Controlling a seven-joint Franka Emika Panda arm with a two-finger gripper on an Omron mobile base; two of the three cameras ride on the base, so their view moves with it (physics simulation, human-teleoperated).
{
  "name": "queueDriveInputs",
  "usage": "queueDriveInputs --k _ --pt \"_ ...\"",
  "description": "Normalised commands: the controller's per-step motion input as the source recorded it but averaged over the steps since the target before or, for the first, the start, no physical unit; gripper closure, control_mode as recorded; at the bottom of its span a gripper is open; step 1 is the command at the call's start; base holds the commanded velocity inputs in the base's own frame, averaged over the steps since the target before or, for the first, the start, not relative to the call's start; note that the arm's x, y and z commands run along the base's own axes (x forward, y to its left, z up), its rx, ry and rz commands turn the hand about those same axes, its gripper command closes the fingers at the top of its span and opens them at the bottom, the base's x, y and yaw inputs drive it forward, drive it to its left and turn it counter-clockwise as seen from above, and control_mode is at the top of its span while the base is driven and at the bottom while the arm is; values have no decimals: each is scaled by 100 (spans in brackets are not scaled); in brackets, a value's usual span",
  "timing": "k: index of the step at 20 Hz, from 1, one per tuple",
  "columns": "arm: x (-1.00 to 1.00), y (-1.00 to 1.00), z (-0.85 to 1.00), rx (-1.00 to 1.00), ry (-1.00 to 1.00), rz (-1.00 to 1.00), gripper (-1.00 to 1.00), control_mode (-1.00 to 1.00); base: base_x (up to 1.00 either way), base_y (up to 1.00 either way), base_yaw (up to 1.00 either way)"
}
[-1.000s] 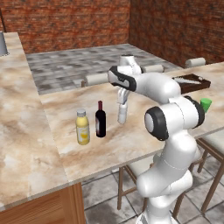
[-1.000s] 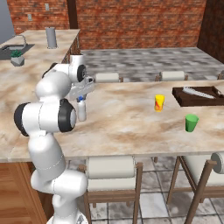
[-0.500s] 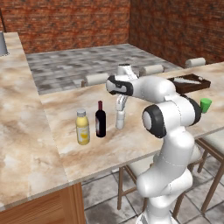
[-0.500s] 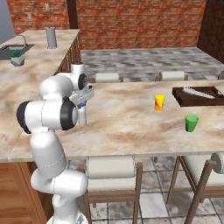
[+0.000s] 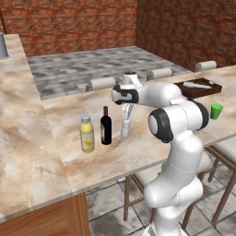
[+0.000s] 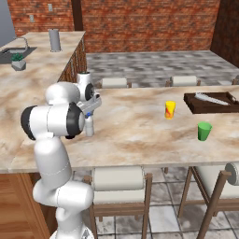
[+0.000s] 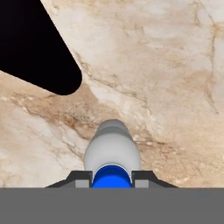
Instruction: Place the drinks on the dining counter in a tight cluster.
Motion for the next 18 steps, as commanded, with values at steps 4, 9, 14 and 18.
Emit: queueDriveInputs --k 4,9,14,18 --pt "9 0 -2 0 -2 0 100 -100 0 0 0" --pt "3 8 -4 0 0 1 100 -100 0 0 0" --pt "0 1 -6 0 0 3 100 -100 0 0 0" --pt "0 6 -5 0 0 5 100 -100 0 0 0"
